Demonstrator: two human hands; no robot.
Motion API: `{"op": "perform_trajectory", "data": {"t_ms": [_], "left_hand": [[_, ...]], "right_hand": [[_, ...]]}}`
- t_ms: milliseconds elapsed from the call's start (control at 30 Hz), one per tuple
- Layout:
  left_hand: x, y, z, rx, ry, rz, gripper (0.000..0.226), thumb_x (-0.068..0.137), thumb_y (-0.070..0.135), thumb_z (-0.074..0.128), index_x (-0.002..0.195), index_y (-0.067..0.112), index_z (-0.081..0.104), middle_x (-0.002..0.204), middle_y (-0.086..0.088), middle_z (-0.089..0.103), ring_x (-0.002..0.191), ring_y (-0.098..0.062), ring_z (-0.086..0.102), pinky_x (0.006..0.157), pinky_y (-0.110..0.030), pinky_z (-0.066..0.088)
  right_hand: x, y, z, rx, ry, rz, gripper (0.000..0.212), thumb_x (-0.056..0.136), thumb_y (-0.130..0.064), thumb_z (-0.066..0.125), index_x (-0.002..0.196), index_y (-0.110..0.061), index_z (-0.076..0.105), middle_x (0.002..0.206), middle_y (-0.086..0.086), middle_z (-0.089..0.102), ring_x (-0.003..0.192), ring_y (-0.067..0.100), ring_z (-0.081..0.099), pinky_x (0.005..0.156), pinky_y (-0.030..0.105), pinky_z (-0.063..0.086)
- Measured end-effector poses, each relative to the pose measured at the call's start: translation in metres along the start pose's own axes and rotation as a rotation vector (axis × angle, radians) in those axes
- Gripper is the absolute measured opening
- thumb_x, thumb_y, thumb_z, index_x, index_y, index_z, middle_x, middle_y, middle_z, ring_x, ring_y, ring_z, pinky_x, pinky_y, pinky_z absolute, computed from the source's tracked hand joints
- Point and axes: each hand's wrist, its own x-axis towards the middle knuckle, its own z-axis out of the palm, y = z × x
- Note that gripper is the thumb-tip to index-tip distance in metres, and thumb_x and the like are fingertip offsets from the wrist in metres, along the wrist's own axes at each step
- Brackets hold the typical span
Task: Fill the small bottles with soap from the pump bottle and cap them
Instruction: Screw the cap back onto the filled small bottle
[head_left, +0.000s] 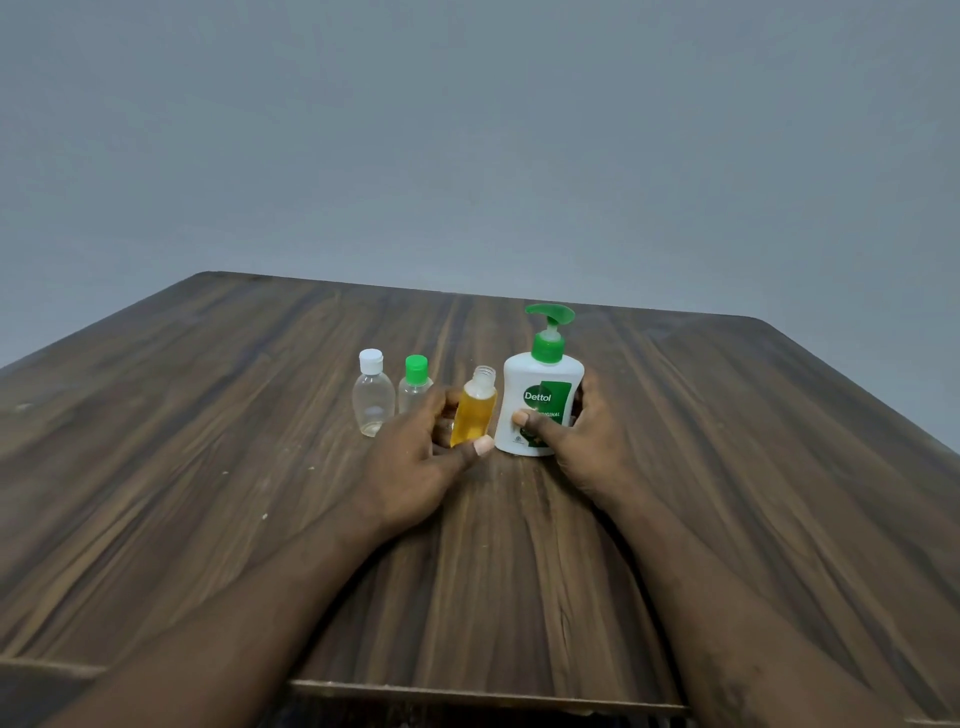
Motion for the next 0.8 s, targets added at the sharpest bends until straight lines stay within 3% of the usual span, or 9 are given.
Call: {"op": "perform_trajectory", "data": {"t_ms": [67, 267, 367, 467, 533, 667, 733, 800], "left_hand": [[-0.004, 0.0, -0.006, 0.051, 0.061, 0.011, 0.032, 0.087, 0.033, 0.081, 0.114, 0.032, 0.064, 0.101, 0.021, 0.067, 0.097, 0.004, 0.061, 0.075, -0.01, 0.045], [-0.013, -0.005, -0.025, 0.136, 0.082, -0.059, 0.028, 0.084, 0.029, 0.084, 0.103, 0.042, 0.068, 0.099, 0.019, 0.069, 0.096, 0.005, 0.061, 0.082, -0.024, 0.049], [-0.016, -0.005, -0.029, 0.164, 0.107, -0.109, 0.029, 0.083, 0.026, 0.084, 0.106, 0.036, 0.068, 0.095, 0.014, 0.068, 0.087, 0.007, 0.06, 0.074, -0.016, 0.044], [-0.015, -0.006, -0.029, 0.154, 0.104, -0.163, 0.027, 0.082, 0.023, 0.085, 0.103, 0.029, 0.068, 0.088, 0.011, 0.067, 0.075, 0.008, 0.059, 0.067, -0.01, 0.041], [-0.013, -0.007, -0.027, 0.168, 0.099, -0.177, 0.027, 0.082, 0.023, 0.085, 0.103, 0.028, 0.068, 0.087, 0.012, 0.067, 0.074, 0.008, 0.059, 0.068, -0.015, 0.041], [-0.013, -0.01, -0.025, 0.205, 0.095, -0.193, 0.027, 0.081, 0.024, 0.085, 0.102, 0.026, 0.068, 0.087, 0.011, 0.068, 0.078, 0.003, 0.061, 0.07, -0.019, 0.043], [-0.012, -0.011, -0.025, 0.216, 0.099, -0.195, 0.028, 0.079, 0.024, 0.086, 0.1, 0.028, 0.067, 0.088, 0.012, 0.069, 0.082, 0.001, 0.063, 0.075, -0.022, 0.047], [-0.012, -0.013, -0.025, 0.24, 0.099, -0.188, 0.029, 0.077, 0.026, 0.087, 0.098, 0.029, 0.067, 0.089, 0.013, 0.07, 0.084, 0.001, 0.063, 0.077, -0.025, 0.05]], "right_hand": [[0.001, 0.0, 0.0, -0.009, 0.004, 0.006, 0.067, 0.067, -0.047, 0.089, 0.126, -0.037, 0.057, 0.109, -0.008, 0.076, 0.1, 0.012, 0.074, 0.09, 0.05, 0.062], [0.004, 0.003, -0.001, -0.088, 0.04, 0.017, 0.059, 0.075, -0.029, 0.09, 0.125, -0.034, 0.058, 0.106, -0.013, 0.076, 0.095, 0.005, 0.073, 0.09, 0.046, 0.061], [0.003, 0.0, -0.001, -0.121, 0.059, 0.031, 0.058, 0.077, -0.029, 0.089, 0.125, -0.033, 0.058, 0.105, -0.015, 0.075, 0.093, -0.002, 0.071, 0.091, 0.042, 0.06], [-0.003, -0.01, 0.0, -0.156, 0.122, 0.012, 0.061, 0.078, -0.035, 0.09, 0.127, -0.032, 0.054, 0.106, -0.021, 0.069, 0.093, -0.013, 0.063, 0.086, 0.028, 0.057], [-0.006, -0.018, -0.002, -0.179, 0.228, -0.051, 0.065, 0.079, -0.042, 0.088, 0.131, -0.029, 0.053, 0.111, -0.019, 0.066, 0.096, -0.008, 0.063, 0.083, 0.023, 0.054], [-0.011, -0.03, -0.004, -0.257, 0.502, -0.242, 0.045, 0.086, -0.044, 0.079, 0.116, -0.02, 0.056, 0.098, -0.004, 0.062, 0.082, 0.013, 0.06, 0.075, 0.036, 0.055], [-0.014, -0.033, -0.001, -0.263, 0.526, -0.346, 0.034, 0.088, -0.039, 0.077, 0.107, -0.017, 0.058, 0.088, -0.003, 0.06, 0.072, 0.014, 0.058, 0.067, 0.033, 0.053], [-0.019, -0.035, 0.006, -0.285, 0.443, -0.432, 0.022, 0.09, -0.03, 0.076, 0.099, -0.018, 0.06, 0.078, -0.005, 0.058, 0.063, 0.012, 0.056, 0.062, 0.03, 0.05]]}}
